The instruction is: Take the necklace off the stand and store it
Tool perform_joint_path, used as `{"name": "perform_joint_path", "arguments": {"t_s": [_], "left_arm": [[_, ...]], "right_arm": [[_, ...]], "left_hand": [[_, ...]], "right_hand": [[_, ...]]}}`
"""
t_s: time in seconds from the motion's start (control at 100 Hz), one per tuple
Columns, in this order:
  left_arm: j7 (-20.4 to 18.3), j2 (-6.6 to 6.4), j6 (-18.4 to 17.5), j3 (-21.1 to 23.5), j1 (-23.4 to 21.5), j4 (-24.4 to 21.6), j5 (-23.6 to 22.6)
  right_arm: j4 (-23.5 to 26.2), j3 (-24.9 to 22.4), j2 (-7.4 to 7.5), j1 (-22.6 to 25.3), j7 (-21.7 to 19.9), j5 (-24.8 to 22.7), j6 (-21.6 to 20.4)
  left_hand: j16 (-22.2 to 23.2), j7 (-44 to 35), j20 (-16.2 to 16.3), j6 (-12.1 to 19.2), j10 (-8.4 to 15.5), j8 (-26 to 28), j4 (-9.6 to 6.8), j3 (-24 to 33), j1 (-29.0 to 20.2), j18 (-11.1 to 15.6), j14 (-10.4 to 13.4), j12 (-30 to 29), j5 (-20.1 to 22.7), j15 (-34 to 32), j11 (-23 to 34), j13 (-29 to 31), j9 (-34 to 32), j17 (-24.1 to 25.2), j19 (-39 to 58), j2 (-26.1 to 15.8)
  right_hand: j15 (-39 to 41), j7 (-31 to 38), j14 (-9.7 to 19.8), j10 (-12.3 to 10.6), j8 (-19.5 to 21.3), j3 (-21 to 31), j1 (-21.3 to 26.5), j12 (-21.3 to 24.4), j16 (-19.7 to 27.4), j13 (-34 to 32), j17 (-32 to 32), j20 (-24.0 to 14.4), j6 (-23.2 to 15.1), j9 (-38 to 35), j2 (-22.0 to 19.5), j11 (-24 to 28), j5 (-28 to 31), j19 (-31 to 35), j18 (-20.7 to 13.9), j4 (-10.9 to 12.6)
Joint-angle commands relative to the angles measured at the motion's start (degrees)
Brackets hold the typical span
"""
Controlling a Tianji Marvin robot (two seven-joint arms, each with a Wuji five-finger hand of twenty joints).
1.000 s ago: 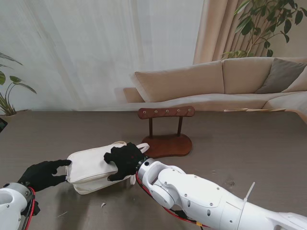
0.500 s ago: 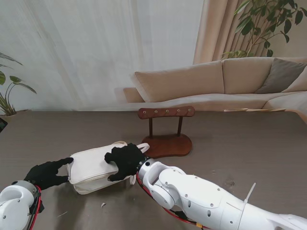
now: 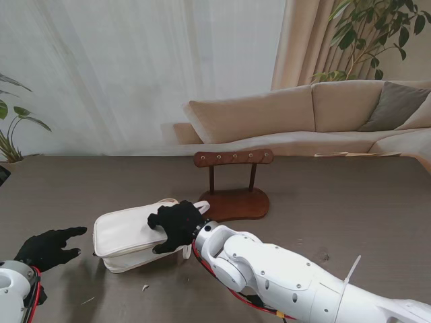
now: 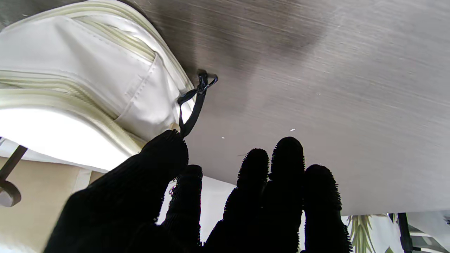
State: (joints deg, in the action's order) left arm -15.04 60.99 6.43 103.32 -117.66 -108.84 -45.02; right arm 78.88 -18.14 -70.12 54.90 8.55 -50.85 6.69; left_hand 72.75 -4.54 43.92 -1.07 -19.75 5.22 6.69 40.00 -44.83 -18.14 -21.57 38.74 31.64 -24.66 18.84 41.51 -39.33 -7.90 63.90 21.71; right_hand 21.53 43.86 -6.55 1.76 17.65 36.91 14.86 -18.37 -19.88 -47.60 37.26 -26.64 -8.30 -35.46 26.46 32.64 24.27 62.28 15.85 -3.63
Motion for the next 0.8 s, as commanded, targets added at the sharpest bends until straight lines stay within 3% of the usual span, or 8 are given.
{"name": "perform_joint_path", "arguments": {"t_s": [0.0, 0.1, 0.21, 0.38, 0.6, 0.79], "left_arm": [[-2.30, -0.18, 0.30, -1.27, 2.00, 1.66, -0.42], [-3.24, -0.59, 0.52, -3.53, 5.16, 4.07, -1.21], [-5.23, -1.14, 0.87, -5.50, 8.04, 6.04, -2.90], [-6.57, -1.49, 2.24, -7.54, 10.76, 8.05, -3.16], [-8.65, -1.79, 3.70, -8.19, 10.95, 8.25, -2.30], [-7.18, -1.48, 4.89, -8.47, 10.42, 9.20, 0.82]], "right_arm": [[-1.40, 0.29, 0.91, 0.69, -2.01, -0.09, 0.33], [-1.30, -0.04, 0.93, 0.77, -2.18, 0.25, 0.44], [-1.24, -0.28, 1.02, 0.83, -2.17, 0.17, 0.48], [-1.37, -0.45, 0.98, 0.89, -2.21, 0.52, 0.52], [-1.66, -0.13, 0.80, 0.79, -2.39, 0.97, 0.40], [-1.75, 0.26, 0.44, 0.57, -2.36, 1.36, 0.42]], "left_hand": [[1.08, 0.75, 0.49, 0.82, -0.69, -0.04, -1.67, 0.97, -0.63, 0.35, -1.18, -0.08, -0.75, -1.19, -0.14, 2.00, -0.52, -0.06, 2.03, -0.54], [7.58, 3.15, 1.92, 1.01, -0.60, -1.26, -1.53, 2.16, 0.62, 1.09, 2.16, 1.77, -3.97, -9.40, 1.18, 1.03, 0.16, -0.78, 4.83, 0.24], [14.96, 5.35, 3.45, 0.74, 0.24, -3.39, -1.46, 3.46, 0.90, 2.43, 7.60, 4.13, -8.92, -19.33, 3.12, 0.58, 1.75, -2.21, 8.73, 1.06], [17.20, 5.35, 3.91, 0.19, 0.66, -3.93, -1.49, 4.88, -0.17, 2.70, 11.05, 5.56, -9.71, -26.13, 5.30, 1.28, 1.96, -3.81, 11.17, 2.05], [17.21, 3.17, 3.74, -1.48, 0.92, -2.48, -1.51, 5.93, -0.67, 2.79, 11.93, 6.19, -6.72, -27.31, 6.33, 0.93, 1.88, -4.07, 11.27, 2.52], [17.21, -0.94, 3.51, -1.04, 0.52, 0.53, -1.42, 5.67, -1.14, 2.43, 11.28, 6.17, -5.07, -26.40, 6.27, 0.71, 2.06, -3.46, 11.00, 2.46]], "right_hand": [[2.64, 2.96, -1.62, 0.48, 0.68, 1.45, -2.30, -0.23, -0.72, -1.82, -13.96, 0.56, 0.84, -0.96, -0.32, 1.16, 3.11, -0.78, -1.21, 0.89], [2.64, 2.97, -1.64, 0.46, 0.67, 1.37, -2.21, -0.22, -0.73, -1.85, -14.04, 0.54, 0.87, -1.10, -0.40, 1.16, 3.08, -0.79, -1.22, 0.87], [2.66, 3.00, -1.73, 0.55, 0.66, 1.29, -2.19, -0.21, -0.75, -1.95, -13.99, 0.51, 0.88, -1.23, -0.42, 1.15, 3.13, -0.76, -1.27, 0.88], [2.61, 2.97, -1.77, 0.64, 0.63, 1.18, -2.17, -0.19, -0.75, -1.89, -13.96, 0.48, 0.97, -1.29, -0.46, 1.09, 3.15, -0.73, -1.30, 0.89], [2.59, 2.96, -1.76, 0.63, 0.61, 1.14, -2.13, -0.19, -0.77, -1.87, -13.96, 0.46, 1.01, -1.26, -0.58, 1.04, 3.14, -0.74, -1.28, 0.91], [2.58, 2.96, -1.70, 0.64, 0.60, 1.09, -2.13, -0.20, -0.77, -1.85, -13.92, 0.44, 0.92, -1.23, -0.59, 1.05, 3.06, -0.72, -1.29, 0.92]]}}
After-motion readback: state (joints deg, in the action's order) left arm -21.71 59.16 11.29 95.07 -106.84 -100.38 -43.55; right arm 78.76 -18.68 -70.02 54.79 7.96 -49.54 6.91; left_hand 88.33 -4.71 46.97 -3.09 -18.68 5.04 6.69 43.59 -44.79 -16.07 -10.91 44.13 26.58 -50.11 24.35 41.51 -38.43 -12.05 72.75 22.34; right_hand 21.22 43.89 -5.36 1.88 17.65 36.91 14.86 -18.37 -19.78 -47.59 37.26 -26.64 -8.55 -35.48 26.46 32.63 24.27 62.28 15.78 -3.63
